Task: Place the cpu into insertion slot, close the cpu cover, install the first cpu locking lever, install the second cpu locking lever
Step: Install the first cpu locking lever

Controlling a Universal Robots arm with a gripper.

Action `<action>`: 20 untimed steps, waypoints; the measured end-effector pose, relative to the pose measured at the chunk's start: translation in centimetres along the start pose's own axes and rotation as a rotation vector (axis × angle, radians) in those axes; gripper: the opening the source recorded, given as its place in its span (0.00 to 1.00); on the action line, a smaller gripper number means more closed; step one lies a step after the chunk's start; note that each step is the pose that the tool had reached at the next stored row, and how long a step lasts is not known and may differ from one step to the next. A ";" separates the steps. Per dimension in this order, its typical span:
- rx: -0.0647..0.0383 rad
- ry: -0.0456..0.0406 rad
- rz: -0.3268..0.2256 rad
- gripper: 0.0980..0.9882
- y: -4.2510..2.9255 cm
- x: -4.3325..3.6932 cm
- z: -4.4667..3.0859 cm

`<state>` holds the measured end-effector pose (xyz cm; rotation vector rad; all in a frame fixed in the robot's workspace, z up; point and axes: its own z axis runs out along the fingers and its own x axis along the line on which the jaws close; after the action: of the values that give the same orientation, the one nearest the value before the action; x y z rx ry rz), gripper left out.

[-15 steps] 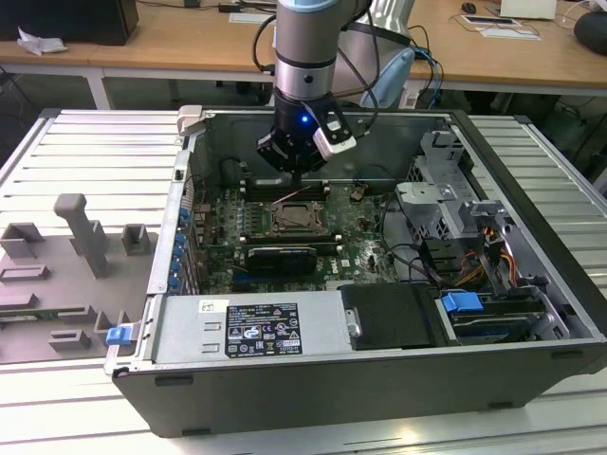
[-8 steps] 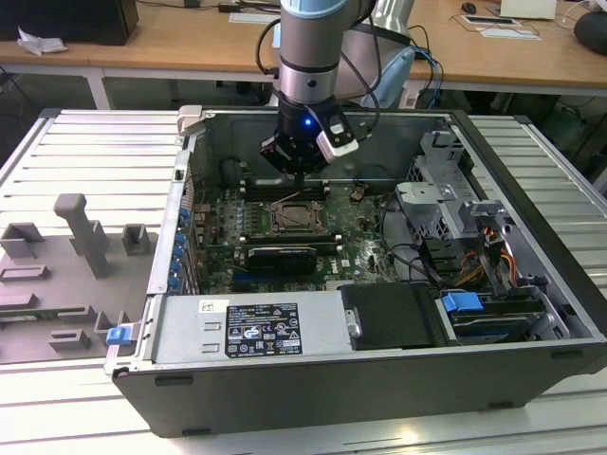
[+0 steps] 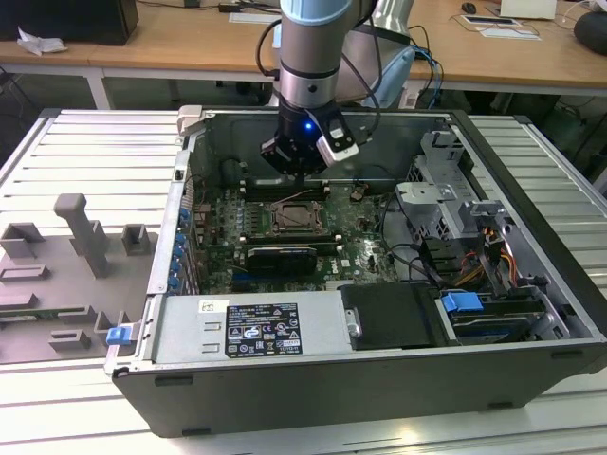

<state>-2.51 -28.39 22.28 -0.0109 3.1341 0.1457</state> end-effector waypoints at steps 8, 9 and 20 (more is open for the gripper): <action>0.000 0.0024 -0.025 0.01 -0.05 -0.63 0.40; 0.000 0.0025 -0.026 0.01 -0.07 -0.68 0.46; 0.000 0.0024 -0.026 0.01 -0.15 -1.04 1.32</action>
<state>-1.47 -28.40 20.96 -0.0518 3.1350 0.1456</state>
